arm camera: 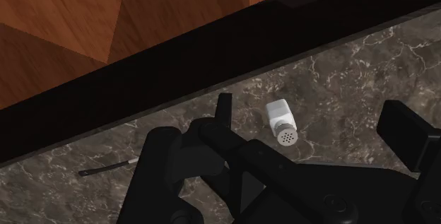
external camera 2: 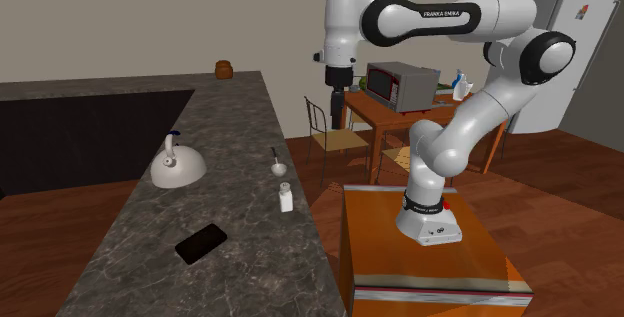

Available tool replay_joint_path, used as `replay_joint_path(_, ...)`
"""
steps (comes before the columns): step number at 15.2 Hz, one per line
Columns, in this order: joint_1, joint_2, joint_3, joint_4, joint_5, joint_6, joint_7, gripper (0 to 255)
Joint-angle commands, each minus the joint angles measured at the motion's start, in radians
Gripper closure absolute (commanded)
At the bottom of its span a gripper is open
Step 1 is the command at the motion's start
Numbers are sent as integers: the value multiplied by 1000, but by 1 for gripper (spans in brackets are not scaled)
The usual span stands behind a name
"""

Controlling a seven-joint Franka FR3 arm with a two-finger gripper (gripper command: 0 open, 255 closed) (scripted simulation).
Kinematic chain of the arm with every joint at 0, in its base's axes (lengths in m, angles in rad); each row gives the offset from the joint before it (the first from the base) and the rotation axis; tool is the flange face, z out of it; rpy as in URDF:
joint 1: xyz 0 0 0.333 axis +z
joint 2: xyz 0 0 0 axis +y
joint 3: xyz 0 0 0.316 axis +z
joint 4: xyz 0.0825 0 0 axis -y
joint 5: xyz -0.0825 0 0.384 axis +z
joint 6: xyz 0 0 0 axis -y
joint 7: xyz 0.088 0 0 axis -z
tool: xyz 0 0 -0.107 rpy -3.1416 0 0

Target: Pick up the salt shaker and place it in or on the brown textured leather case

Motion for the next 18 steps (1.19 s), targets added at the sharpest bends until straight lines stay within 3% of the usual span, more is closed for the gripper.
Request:
replay_joint_path(1,0,0,0,0,0,0,0,0)
replay_joint_path(9,-11,220,66,-52,12,277,80,0)
replay_joint_path(18,-35,546,127,2,-24,550,190,0)
